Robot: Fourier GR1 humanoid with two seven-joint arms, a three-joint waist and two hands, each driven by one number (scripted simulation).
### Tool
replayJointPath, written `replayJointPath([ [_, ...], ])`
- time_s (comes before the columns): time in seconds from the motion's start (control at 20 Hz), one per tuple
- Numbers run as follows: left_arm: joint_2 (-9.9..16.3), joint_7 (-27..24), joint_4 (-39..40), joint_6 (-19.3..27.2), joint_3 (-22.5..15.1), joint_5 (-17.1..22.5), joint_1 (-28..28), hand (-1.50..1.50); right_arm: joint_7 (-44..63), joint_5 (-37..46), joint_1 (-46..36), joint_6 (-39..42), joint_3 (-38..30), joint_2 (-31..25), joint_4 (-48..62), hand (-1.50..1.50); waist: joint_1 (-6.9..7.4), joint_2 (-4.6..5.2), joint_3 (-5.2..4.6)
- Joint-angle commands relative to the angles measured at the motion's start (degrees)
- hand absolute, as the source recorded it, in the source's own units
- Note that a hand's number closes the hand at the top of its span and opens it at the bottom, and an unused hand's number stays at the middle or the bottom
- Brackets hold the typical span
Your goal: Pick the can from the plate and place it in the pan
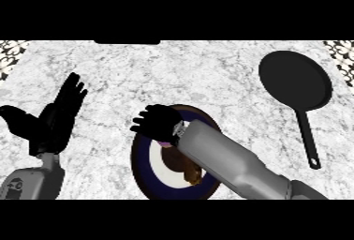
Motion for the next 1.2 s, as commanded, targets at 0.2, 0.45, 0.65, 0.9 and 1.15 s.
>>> replayJointPath([
  [0.2, -0.5, -0.24, 1.01, -0.51, 0.67, -0.68, -0.63, 0.0, -6.93, -2.89, -0.78, -8.9, 5.64, 0.08, 6.91, 1.5, 0.62, 0.26, 0.02],
  [0.45, -0.3, 0.22, 0.99, -2.34, 1.51, 0.62, -1.99, 0.0, -7.15, -5.25, -0.67, -11.2, 6.29, 0.08, 7.82, 1.5, 0.21, 0.21, 0.02],
  [0.65, -0.3, 2.31, 0.05, -0.82, 1.97, -0.61, -2.29, 0.0, -6.85, -7.64, -0.74, -9.0, 5.34, 0.08, 4.55, 1.5, 0.02, 0.08, 0.03],
  [0.9, 0.02, 0.05, -0.15, -0.49, 3.21, -0.08, 0.73, 0.0, 18.05, -13.99, 2.86, -12.51, -15.81, -4.7, 15.65, 1.5, -3.58, 0.02, 0.1],
  [1.15, 0.45, -0.92, 0.62, -1.0, 3.68, -0.21, 1.73, 0.0, 37.17, -14.65, 0.55, -24.13, -24.73, -4.23, 16.6, 1.5, -2.23, -0.32, -0.03],
])
